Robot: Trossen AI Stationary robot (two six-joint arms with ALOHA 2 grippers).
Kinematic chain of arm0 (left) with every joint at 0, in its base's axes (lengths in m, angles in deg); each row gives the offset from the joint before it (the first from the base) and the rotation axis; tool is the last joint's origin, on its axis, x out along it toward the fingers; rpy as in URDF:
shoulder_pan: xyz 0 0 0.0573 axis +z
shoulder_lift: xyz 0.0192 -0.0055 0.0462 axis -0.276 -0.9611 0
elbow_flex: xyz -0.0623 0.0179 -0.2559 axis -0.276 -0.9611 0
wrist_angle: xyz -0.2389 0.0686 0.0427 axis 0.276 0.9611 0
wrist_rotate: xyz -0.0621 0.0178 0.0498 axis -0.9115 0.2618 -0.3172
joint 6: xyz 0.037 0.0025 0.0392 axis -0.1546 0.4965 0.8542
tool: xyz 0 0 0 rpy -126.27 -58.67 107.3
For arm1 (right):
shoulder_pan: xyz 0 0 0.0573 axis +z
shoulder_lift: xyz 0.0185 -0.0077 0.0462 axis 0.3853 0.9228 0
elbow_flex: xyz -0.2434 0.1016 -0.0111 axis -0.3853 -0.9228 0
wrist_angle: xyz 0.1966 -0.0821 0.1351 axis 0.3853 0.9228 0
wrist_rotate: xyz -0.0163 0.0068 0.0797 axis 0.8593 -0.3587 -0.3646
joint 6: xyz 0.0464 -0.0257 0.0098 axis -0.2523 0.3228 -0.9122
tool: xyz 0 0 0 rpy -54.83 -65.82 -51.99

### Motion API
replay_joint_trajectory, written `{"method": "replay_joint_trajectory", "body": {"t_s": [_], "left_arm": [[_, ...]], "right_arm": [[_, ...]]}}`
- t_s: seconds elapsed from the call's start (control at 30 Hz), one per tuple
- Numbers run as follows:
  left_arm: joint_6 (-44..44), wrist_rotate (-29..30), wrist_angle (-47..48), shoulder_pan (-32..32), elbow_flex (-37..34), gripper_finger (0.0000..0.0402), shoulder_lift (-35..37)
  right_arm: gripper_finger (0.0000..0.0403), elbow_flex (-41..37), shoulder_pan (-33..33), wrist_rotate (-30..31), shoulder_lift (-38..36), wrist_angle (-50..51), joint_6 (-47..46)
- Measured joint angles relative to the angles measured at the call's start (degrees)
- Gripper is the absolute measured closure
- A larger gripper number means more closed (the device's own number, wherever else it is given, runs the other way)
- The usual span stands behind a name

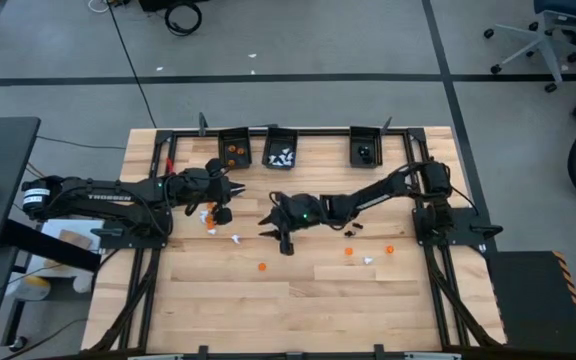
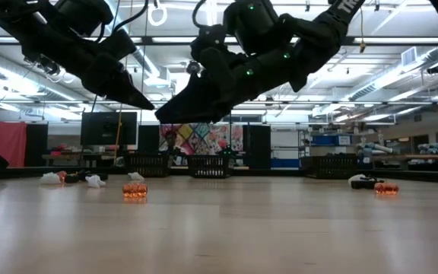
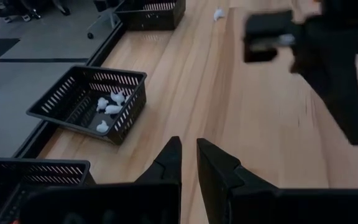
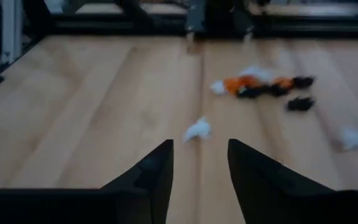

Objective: Sort Halloween decoration
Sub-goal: Put the orange pumpkin toy into the left black bin

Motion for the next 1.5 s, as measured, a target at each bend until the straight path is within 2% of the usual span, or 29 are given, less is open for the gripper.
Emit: {"method": "replay_joint_trajectory", "body": {"t_s": [0.23, 0.4, 0.57, 0.67, 0.9, 1.17, 1.5], "left_arm": [[-0.1, 0.0, -0.8, 0.0, 0.0, 0.0374, 0.0], [0.0, 0.0, -1.0, 0.0, 0.0, 0.0374, 0.0], [0.1, 0.0, -0.9, -0.1, 0.0, 0.0374, 0.0], [0.2, 0.0, -0.6, -0.1, 0.0, 0.0374, 0.0], [0.6, 0.0, -0.5, 0.2, 0.0, 0.0374, 0.0], [0.7, 0.0, -0.9, 0.3, 0.0, 0.0374, 0.0], [0.7, 0.0, -1.0, 0.3, 0.0, 0.0374, 0.0]], "right_arm": [[0.0202, 4.0, 3.9, -1.6, 4.0, -0.2, 0.0], [0.0176, 6.7, 4.7, -6.3, 8.5, -1.2, -0.1], [0.0157, 8.4, 4.7, -12.7, 15.0, -8.8, 0.5], [0.0155, 8.2, 4.9, -13.9, 17.5, -12.2, 2.2], [0.0170, 8.2, 4.6, -13.9, 18.9, -10.4, 10.4], [0.0200, 8.2, 4.3, -18.5, 18.8, -7.4, 11.9], [0.0293, 6.4, 3.7, -17.7, 18.6, -8.2, 13.1]]}}
